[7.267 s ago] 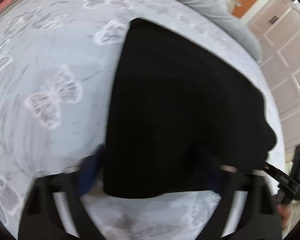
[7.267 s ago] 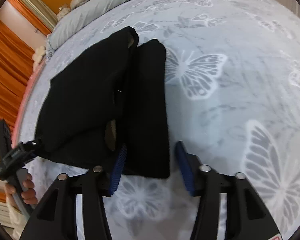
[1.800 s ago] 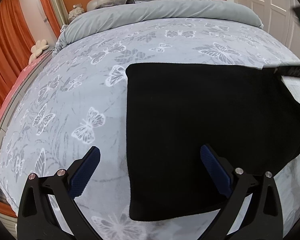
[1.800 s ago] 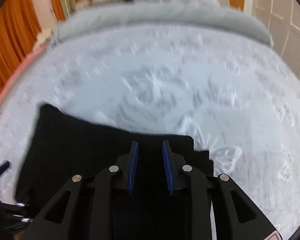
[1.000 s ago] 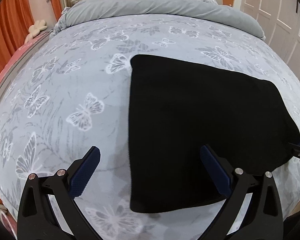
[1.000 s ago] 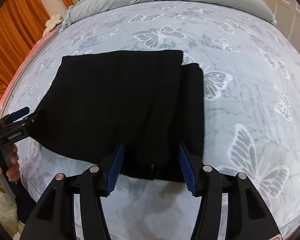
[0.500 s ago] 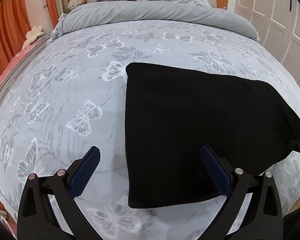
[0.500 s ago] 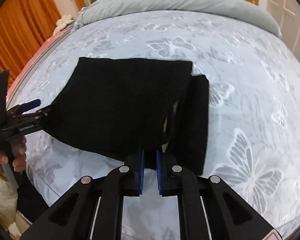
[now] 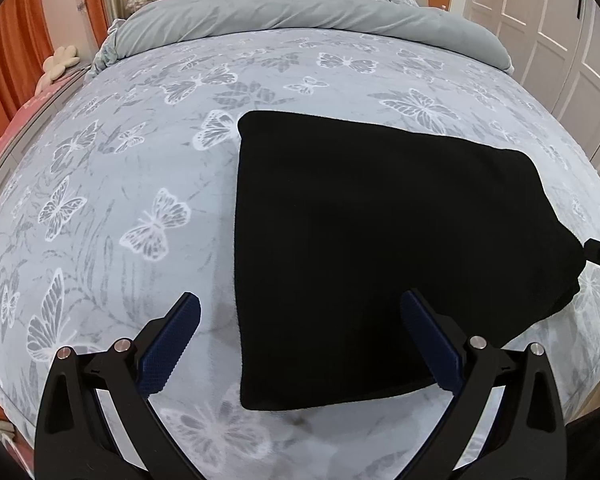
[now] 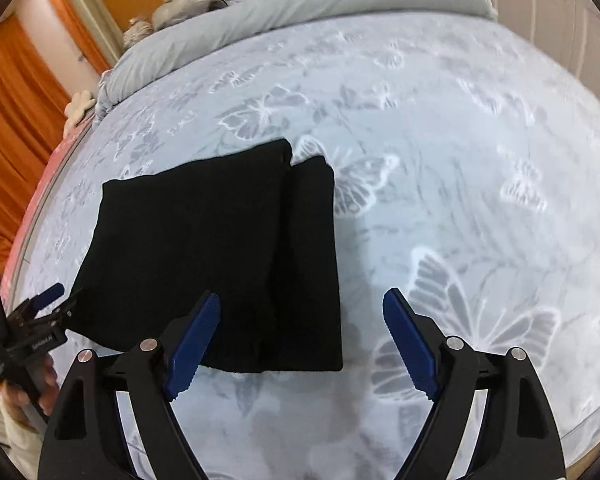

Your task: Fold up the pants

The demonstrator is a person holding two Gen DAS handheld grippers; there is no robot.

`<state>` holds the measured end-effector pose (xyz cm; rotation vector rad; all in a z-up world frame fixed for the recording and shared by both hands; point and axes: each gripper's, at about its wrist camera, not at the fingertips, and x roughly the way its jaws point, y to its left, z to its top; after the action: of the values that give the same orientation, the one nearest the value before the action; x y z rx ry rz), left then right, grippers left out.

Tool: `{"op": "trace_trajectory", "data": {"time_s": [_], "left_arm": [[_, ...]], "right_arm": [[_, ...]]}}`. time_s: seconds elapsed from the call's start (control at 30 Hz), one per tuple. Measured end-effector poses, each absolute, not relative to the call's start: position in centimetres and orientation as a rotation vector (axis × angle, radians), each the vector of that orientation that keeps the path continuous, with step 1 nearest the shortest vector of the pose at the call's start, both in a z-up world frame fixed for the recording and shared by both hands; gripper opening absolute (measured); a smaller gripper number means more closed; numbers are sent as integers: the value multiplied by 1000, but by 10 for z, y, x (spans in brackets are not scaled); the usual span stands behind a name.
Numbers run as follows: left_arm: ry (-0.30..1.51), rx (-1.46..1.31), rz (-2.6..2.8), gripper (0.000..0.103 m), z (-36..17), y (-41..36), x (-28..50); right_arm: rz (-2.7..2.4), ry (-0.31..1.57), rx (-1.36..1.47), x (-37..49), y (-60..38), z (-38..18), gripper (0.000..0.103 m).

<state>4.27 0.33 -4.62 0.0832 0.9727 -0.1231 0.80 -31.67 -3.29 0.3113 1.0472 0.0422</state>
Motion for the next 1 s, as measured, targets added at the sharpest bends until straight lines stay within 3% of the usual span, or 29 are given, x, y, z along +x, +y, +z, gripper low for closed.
{"op": "trace_trajectory", "data": {"time_s": [0.13,0.37,0.6,0.63,0.67,0.7,0.77,0.83,0.9,0.97,1.0], "left_arm": [[987,57,-169,98,-45,2,41],[1126,-162,-268,98,-65,22,57],[1222,-414,-266,98,-90,46,72],[1215,-401,-266,98,-89,43,72],[1207,-385,-272,98,-88,41,71],[1201,-374,-280,94,-87,38,71],[1186,-376,-311,78,-82,34,70],[1154,-364,-350,41,-70,35,66],[1133,-366,-369,32,-60,43,61],[1138,-343,-376,33,-51,50,54],[1139,-310,-366,38,-49,51,50]], "right_arm": [[69,1068,322,17,-310,-38,82],[144,1150,509,28,-311,-59,86],[117,1216,502,40,-299,-81,87],[129,1200,492,40,-296,-80,85],[156,1158,441,38,-288,-75,76],[170,1141,427,36,-286,-71,60],[197,1104,444,31,-287,-61,40],[237,1055,447,21,-289,-43,36],[283,1030,418,5,-284,-27,35],[281,1038,370,-6,-280,-27,37],[241,1070,323,-9,-276,-36,43]]}}
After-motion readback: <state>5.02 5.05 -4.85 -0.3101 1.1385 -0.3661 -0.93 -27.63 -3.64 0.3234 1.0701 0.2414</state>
